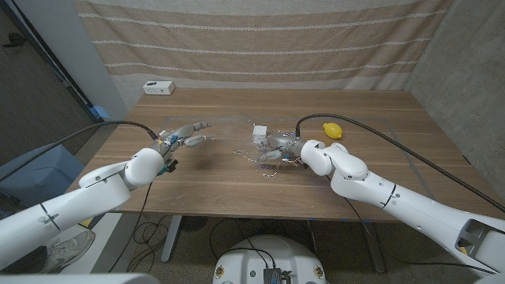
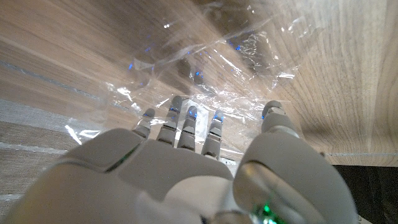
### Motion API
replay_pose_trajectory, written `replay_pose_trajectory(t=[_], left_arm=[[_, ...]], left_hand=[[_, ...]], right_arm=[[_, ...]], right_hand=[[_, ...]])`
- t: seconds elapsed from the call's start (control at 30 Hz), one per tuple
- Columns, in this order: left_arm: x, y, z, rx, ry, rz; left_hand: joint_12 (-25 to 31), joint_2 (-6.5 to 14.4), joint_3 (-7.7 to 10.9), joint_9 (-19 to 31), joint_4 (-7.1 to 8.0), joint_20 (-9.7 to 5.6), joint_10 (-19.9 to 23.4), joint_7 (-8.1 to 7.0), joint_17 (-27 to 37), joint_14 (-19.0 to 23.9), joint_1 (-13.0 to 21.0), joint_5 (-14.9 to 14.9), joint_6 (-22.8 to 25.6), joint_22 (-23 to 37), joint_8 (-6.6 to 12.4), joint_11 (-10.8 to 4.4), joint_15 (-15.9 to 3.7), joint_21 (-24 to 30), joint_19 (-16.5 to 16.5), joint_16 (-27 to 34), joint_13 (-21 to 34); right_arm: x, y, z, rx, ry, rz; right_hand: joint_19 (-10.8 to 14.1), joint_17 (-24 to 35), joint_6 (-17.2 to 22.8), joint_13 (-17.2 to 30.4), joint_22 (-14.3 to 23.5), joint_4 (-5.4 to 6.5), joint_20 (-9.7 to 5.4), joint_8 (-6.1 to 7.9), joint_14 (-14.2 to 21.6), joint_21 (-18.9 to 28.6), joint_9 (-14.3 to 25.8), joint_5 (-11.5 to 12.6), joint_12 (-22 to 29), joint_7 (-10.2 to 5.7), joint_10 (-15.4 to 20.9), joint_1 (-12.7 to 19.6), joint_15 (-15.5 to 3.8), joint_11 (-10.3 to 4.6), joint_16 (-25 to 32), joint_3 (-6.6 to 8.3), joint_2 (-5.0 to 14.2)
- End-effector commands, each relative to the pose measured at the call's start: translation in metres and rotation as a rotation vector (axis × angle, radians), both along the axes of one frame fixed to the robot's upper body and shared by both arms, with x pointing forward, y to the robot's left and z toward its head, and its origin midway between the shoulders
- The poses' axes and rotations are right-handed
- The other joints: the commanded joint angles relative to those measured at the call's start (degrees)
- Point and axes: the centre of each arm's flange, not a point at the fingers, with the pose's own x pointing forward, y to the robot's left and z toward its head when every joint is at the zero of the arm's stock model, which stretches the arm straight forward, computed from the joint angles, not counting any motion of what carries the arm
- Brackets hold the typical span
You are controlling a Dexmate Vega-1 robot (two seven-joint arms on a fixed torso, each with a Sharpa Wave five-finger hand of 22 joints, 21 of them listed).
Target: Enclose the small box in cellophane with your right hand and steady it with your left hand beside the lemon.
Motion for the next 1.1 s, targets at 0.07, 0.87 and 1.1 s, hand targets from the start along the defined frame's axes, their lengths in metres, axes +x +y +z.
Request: replay_pose_trajectory(t=[0.07, 0.87, 1.1], left_arm=[[-0.009, 0.008, 0.001, 0.002, -0.138, 0.169], [0.08, -0.043, 0.023, -0.283, -0.015, -0.33], [0.095, -0.051, 0.026, -0.313, 0.088, -0.306]], left_hand=[[-0.8, 0.4, -0.89, 0.3, 0.91, -1.74, -1.6, -0.33, 0.2, -1.4, 0.2, 0.1, -2.9, 0.4, -0.77, -0.24, 0.06, 0.9, 1.1, -0.3, 0.3], [-1.7, 6.4, -1.65, 0.2, 6.24, -6.82, 0.3, 5.02, -0.2, -5.5, -1.2, 0.3, 0.5, 0.0, -0.85, 2.53, 0.4, -0.4, -2.5, -1.7, -0.1], [-2.6, 3.4, -4.88, 0.1, 7.76, -6.61, -3.7, 9.68, -0.4, -8.9, -6.2, 0.0, -3.5, -0.1, -1.1, 5.13, 2.95, -1.5, -4.7, -1.6, -0.2]], right_arm=[[-0.005, 0.003, -0.006, 0.012, 0.017, 0.031], [-0.015, -0.002, -0.003, 0.039, -0.015, 0.087], [-0.021, -0.009, -0.001, 0.062, -0.034, 0.106]], right_hand=[[0.8, -0.4, 0.2, 0.0, 0.2, -0.19, -0.08, 0.36, 0.5, 0.0, 0.1, 0.3, 0.0, 0.62, 1.4, -0.2, -0.17, -1.64, -0.4, 0.55, 0.73], [2.7, -1.8, 2.4, -0.2, 0.1, -0.49, -0.21, 1.27, 2.1, 0.3, 0.1, 0.4, -0.3, 2.01, 2.8, 0.2, -0.71, -0.31, -0.8, 1.39, 1.38], [3.6, -2.3, 3.5, -0.3, 0.1, -0.63, -0.2, 1.56, 2.8, 0.5, 0.0, 0.4, -0.2, 2.3, 3.8, 0.4, -1.01, -0.37, -0.9, 1.68, 1.48]])
